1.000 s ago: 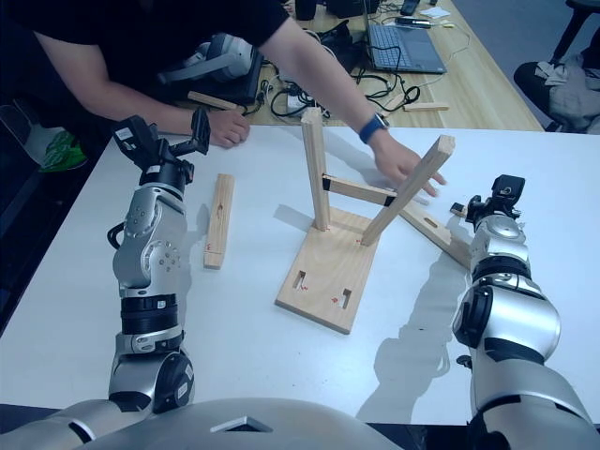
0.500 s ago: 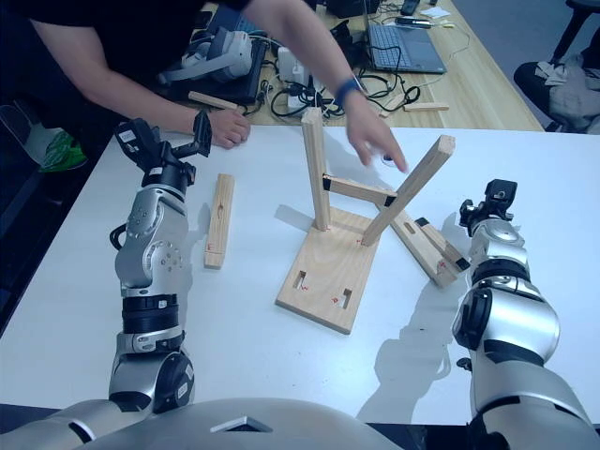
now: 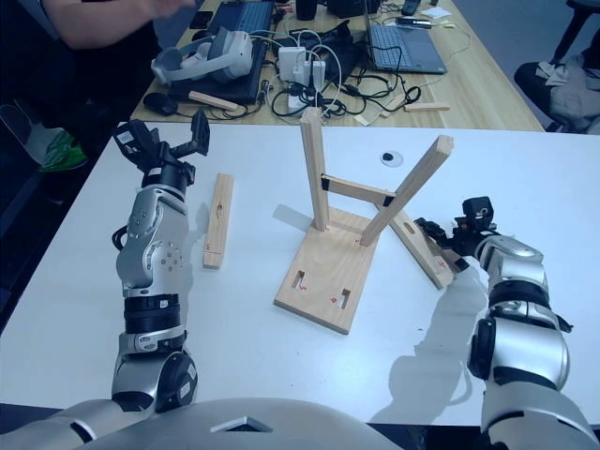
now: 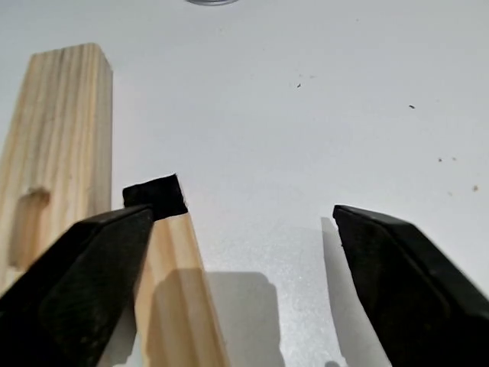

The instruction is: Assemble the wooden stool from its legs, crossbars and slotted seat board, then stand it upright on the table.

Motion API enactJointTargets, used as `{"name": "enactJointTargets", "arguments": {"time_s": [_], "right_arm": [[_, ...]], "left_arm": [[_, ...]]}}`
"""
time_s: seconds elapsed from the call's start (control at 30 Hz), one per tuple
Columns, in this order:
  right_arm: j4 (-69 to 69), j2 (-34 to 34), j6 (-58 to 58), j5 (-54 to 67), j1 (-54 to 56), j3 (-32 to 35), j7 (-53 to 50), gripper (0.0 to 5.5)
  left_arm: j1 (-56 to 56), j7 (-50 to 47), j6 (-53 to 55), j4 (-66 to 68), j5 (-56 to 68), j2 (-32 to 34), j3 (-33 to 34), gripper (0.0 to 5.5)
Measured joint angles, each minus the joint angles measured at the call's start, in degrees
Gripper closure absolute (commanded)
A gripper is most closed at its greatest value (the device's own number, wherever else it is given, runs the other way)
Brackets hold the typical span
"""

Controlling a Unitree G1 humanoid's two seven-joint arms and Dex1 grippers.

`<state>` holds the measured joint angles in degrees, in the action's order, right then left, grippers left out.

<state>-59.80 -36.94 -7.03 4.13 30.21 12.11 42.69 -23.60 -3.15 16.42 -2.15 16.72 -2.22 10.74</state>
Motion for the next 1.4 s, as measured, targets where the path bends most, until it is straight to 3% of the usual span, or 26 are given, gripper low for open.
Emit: {"name": "enactJointTargets", "arguments": {"time_s": [0.13, 0.33, 0.57, 1.0, 1.23, 1.4], "right_arm": [[9.45, -0.35, -2.70, 0.17, -6.67, -1.61, 2.29, 0.12], [16.13, -0.89, -4.35, 0.92, -11.06, -2.78, 2.05, 0.12], [18.04, -5.64, -16.72, 1.18, -11.06, -7.76, 5.52, 1.33], [22.14, -5.89, -19.39, 2.05, -11.93, -9.59, 3.79, 2.86], [29.67, -5.78, -29.47, 6.71, -16.20, -4.63, -1.10, 4.12], [39.66, -4.68, -37.65, 10.22, -22.20, -0.27, -5.88, 4.23]], "left_arm": [[0.22, -0.03, 0.00, -0.46, 0.01, 0.01, 0.32, 0.10], [0.23, -0.08, 0.01, -0.68, 0.01, 0.00, 0.45, 0.10], [0.22, -0.34, 0.00, -0.80, 0.01, 0.00, 0.56, 0.10], [-1.91, -3.83, 0.51, -5.20, 3.03, -0.76, 2.81, 0.10], [-2.22, -6.13, 0.05, -5.27, 2.98, -1.35, 3.58, 0.10], [-2.21, -6.85, -0.45, -5.13, 2.95, -1.50, 3.96, 0.10]]}}
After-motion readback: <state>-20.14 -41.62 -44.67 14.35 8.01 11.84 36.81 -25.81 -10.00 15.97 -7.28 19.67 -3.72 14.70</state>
